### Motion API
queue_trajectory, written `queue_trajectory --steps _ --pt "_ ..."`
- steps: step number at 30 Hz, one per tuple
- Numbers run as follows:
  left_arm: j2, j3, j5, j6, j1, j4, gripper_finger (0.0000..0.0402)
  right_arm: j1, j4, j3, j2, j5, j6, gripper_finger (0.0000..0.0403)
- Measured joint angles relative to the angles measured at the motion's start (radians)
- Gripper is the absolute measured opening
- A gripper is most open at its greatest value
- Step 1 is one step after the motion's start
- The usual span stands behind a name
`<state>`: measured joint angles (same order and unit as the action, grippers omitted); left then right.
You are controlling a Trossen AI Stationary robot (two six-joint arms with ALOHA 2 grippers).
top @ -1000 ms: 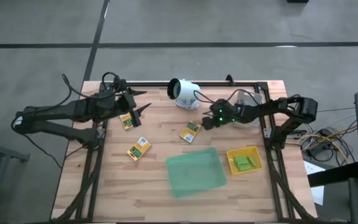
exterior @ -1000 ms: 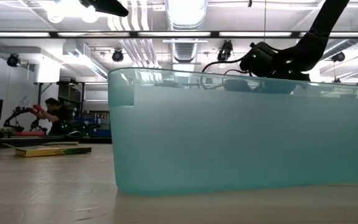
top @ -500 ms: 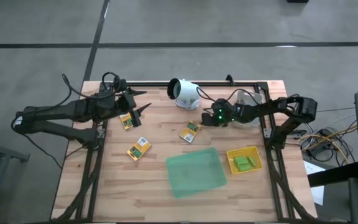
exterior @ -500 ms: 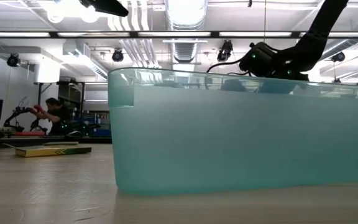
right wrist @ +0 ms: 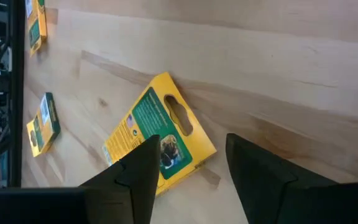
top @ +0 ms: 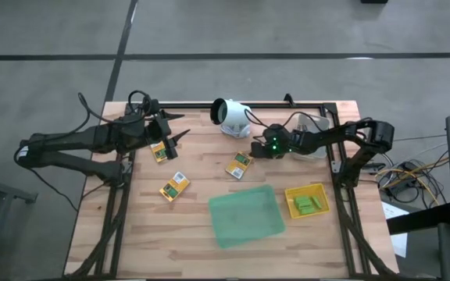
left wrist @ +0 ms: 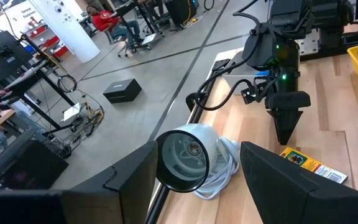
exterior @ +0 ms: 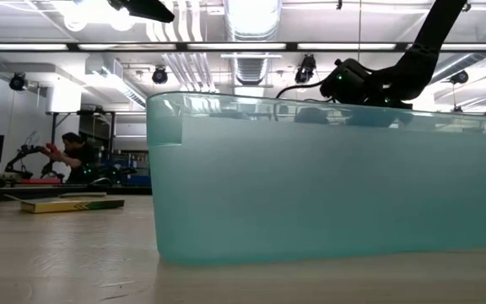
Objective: Pick & Place School Supplies
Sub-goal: Put the yellow crayon box into the green bin
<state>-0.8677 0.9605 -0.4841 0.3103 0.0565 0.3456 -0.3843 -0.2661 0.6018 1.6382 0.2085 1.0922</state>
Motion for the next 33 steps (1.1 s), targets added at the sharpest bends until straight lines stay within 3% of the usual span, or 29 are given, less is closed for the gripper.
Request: queue_trajectory --steps 11,33 --pt "0.0 0.0 0.0 0.0 0.0 0.0 0.0236 0.016 0.025 0.0 0.0 0.001 -0.063 0.0175" --pt "0.0 0.0 0.0 0.0 0.0 0.0 0.0236 0.042 0.023 0.0 0.0 -0.053 -0.009 0.0175"
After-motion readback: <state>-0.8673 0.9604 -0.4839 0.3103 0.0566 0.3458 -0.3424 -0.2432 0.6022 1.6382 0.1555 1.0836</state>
